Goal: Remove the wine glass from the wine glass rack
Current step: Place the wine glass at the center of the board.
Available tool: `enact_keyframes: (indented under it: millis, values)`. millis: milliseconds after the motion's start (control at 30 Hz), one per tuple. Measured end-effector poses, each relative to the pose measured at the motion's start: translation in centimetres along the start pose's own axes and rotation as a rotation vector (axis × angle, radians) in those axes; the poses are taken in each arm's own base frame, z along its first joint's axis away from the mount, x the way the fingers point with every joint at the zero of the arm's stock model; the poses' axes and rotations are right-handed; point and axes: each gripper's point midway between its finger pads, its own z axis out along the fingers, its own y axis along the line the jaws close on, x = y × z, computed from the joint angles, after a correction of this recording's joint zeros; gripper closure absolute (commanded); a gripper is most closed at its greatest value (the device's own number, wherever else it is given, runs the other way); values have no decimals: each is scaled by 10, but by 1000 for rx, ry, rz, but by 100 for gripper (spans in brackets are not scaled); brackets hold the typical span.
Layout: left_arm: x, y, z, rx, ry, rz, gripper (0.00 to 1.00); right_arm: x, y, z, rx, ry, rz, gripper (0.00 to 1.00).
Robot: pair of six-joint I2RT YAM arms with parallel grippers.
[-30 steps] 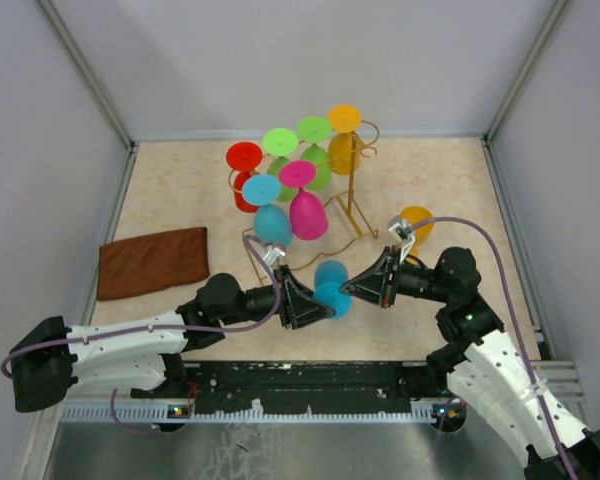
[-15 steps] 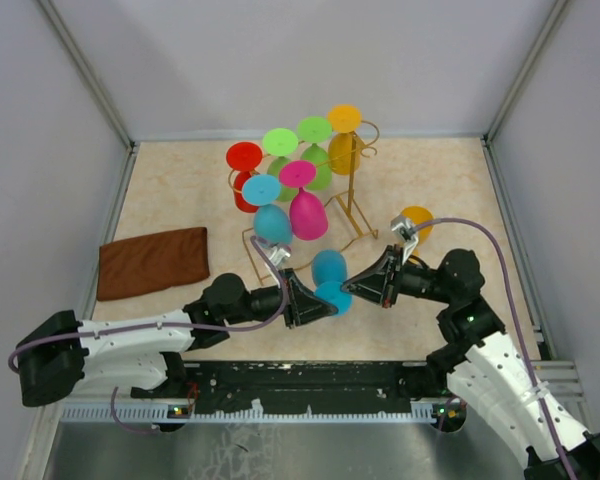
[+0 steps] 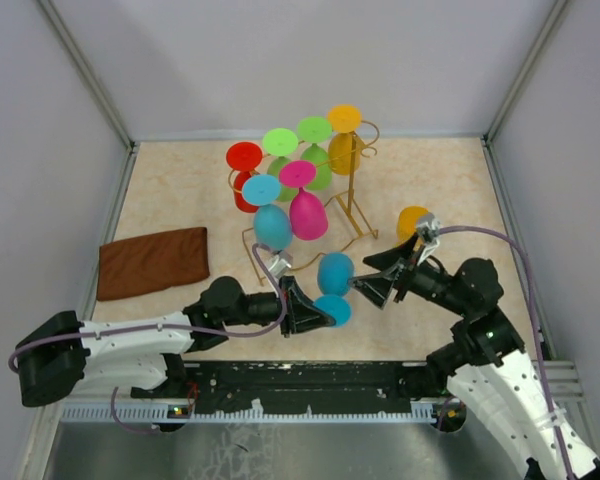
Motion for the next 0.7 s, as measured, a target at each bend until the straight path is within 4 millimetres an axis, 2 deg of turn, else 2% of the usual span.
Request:
enact_keyframes:
  millis: [167,367,533,700]
  values:
    - [15,-1,-11,32,47,58,100,-22,-37,-16,268,-148,-31,14]
    - [32,-12,-27,125,104,166,100,-13,-99,-37,612,-169,53,16]
    - [47,-24,-39,233,163,249,100,0,-110,-35,662,-118,122,14]
    - [57,-26,-52,282,174,350,100,4,-98,-15,556,-47,196,8]
